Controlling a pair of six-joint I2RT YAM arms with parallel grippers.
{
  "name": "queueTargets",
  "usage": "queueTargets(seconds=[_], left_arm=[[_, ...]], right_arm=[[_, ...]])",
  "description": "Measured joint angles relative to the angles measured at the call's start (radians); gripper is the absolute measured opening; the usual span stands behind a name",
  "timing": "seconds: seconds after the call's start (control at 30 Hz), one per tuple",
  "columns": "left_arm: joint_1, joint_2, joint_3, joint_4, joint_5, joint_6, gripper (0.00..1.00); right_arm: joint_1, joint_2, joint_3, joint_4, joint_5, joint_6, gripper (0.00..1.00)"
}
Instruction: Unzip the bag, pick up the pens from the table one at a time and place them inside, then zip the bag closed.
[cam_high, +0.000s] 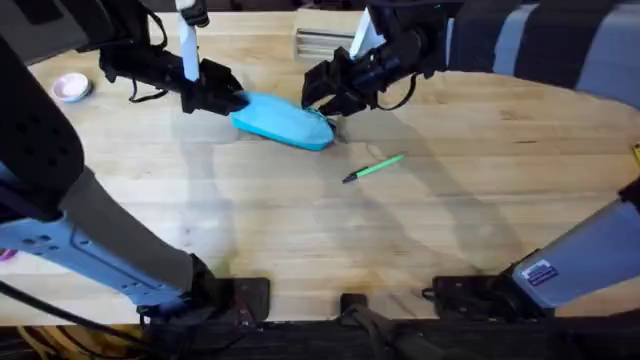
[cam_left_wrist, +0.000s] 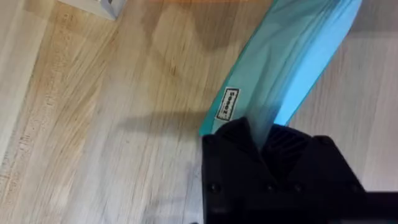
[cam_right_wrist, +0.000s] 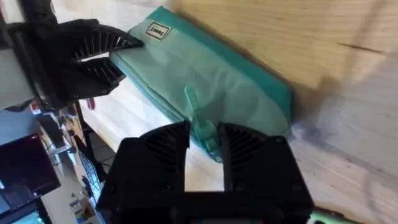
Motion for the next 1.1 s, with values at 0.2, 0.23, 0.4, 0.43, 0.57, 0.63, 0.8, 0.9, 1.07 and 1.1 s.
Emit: queueTargets(seconds=[0.2, 0.23, 0.4, 0.43, 0.57, 0.63, 0.8, 0.9, 1.07, 1.1], left_arm=[[0.0, 0.0, 0.0, 0.0, 0.0, 0.0, 0.041], [0.0, 0.0, 0.0, 0.0, 0.0, 0.0, 0.041], [0.0, 0.0, 0.0, 0.0, 0.0, 0.0, 0.041], [0.0, 0.0, 0.0, 0.0, 0.0, 0.0, 0.041], [0.0, 0.0, 0.0, 0.0, 0.0, 0.0, 0.041], [0.0, 0.0, 0.0, -0.001, 0.0, 0.0, 0.041], [0.0, 0.0, 0.0, -0.001, 0.0, 0.0, 0.041], [0.0, 0.0, 0.0, -0.002, 0.0, 0.0, 0.041], [0.0, 0.0, 0.0, -0.001, 0.0, 0.0, 0.041], [0.0, 0.0, 0.0, 0.0, 0.0, 0.0, 0.042]], right_arm=[[0.0, 0.0, 0.0, -0.016, 0.0, -0.041, 0.338], [0.0, 0.0, 0.0, -0.017, 0.0, -0.05, 0.347], [0.0, 0.0, 0.0, -0.024, 0.0, -0.111, 0.367], [0.0, 0.0, 0.0, -0.025, 0.0, -0.126, 0.352], [0.0, 0.0, 0.0, -0.035, 0.001, -0.164, 0.128], [-0.001, 0.0, 0.0, -0.036, 0.001, -0.174, 0.118], [-0.001, 0.0, 0.0, -0.036, 0.001, -0.19, 0.081], [-0.002, 0.0, 0.0, -0.037, 0.003, -0.195, 0.034], [-0.015, 0.0, 0.0, -0.034, -0.006, -0.21, 0.033], [-0.02, 0.0, 0.0, -0.031, -0.013, -0.213, 0.033]])
